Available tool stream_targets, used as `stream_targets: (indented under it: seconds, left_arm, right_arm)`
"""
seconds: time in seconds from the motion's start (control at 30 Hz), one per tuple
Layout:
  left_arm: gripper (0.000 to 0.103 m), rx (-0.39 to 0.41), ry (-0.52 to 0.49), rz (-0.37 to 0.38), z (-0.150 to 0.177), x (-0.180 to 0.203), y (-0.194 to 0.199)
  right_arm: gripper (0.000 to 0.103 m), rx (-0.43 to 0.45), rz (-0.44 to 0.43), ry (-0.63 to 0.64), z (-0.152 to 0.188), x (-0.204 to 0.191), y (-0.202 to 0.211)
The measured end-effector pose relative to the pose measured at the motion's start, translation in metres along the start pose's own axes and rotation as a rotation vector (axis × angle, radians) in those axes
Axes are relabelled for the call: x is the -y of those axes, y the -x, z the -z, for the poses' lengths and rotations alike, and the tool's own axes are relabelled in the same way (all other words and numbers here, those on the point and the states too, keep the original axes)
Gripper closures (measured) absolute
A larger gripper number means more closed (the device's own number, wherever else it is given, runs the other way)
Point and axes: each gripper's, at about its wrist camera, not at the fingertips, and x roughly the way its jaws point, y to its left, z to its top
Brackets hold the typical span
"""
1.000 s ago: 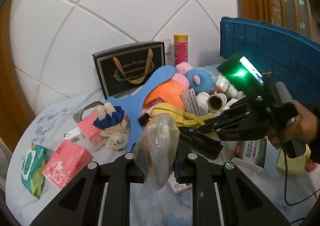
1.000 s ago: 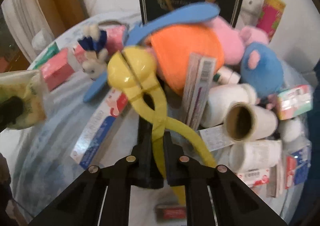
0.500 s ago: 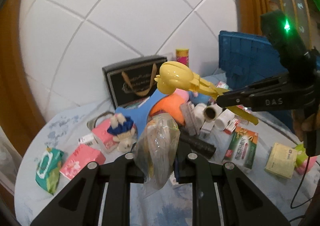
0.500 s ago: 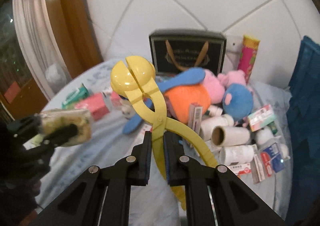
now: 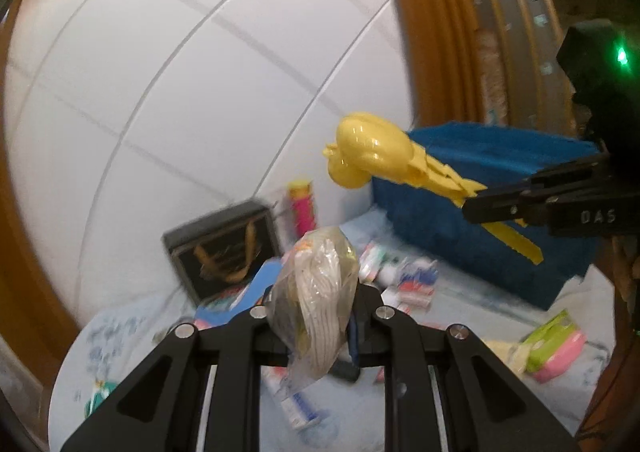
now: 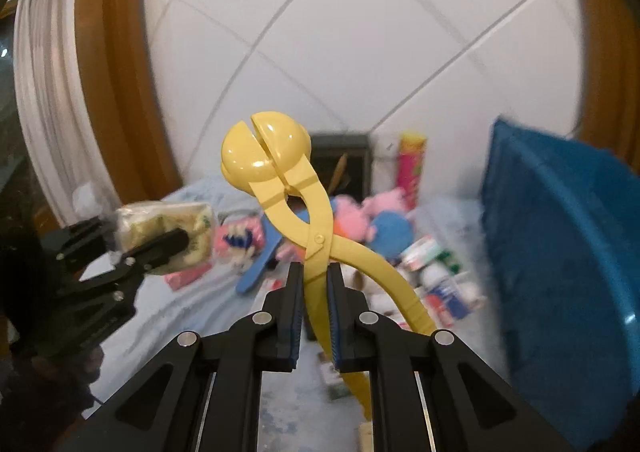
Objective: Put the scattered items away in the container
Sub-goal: 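Lift the clear bag and yellow clip up from the pile toward the blue crate, then open both tools over the blue crate to drop the bag and clip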
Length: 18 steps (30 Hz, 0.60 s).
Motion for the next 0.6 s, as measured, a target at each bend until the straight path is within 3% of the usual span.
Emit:
stream_targets:
  seconds: [0.33,0.6]
  left_arm:
    - [0.085,0.106,-0.095,0.126,-0.092,0.111,-0.011]
    - [0.085,0.127,-0.118,0.184,-0.171,0.235,-0.061]
  right_arm:
    - [0.092,0.179,0.179,-0.059,-0.023,0.077,0.134]
    - [0.092,0.213,0.292,-0.159,-0.026,0.202,0.203]
